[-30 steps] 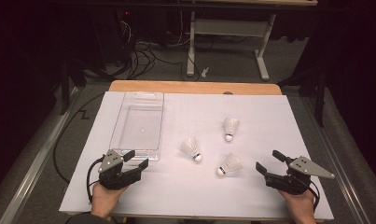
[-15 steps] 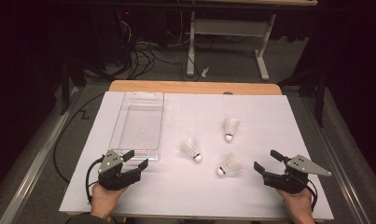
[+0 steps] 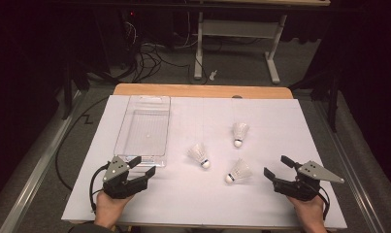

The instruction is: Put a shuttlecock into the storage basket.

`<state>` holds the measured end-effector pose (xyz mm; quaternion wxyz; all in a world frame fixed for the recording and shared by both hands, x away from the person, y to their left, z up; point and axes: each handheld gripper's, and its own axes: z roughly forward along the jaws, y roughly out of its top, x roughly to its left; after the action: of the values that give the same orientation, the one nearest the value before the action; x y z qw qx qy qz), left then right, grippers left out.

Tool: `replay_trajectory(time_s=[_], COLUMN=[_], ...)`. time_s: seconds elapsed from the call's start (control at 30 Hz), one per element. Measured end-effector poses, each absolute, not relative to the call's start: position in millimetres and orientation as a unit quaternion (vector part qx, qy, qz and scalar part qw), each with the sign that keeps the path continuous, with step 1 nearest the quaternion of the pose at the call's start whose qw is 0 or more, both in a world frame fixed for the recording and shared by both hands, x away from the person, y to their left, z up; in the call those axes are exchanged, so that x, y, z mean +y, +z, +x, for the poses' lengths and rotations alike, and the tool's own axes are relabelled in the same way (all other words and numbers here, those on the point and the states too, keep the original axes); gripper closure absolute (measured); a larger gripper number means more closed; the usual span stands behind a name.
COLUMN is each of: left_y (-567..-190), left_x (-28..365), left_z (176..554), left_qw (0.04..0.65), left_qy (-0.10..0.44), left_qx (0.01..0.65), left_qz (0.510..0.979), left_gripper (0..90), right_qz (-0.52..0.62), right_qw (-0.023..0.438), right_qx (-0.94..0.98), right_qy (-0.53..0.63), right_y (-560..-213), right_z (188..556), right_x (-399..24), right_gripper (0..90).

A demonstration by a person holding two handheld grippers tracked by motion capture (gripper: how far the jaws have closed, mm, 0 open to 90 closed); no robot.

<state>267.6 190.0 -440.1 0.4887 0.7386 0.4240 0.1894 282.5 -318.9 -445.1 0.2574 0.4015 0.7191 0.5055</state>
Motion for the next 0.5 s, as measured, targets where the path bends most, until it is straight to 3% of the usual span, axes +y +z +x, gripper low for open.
replay_trajectory(time_s=[0.5], left_y=[-434.0], left_x=[180.1], left_z=[268.7], left_qw=[0.484], left_qy=[0.190], left_qx=[0.418], left_qz=[0.745], left_gripper=[35.9], right_qz=[0.399], right_qw=[0.251], right_qx=[0.725], right_qy=[0.503], right_y=[-446.4], right_z=[284.4], right_x=[-315.5], right_gripper=[19.9])
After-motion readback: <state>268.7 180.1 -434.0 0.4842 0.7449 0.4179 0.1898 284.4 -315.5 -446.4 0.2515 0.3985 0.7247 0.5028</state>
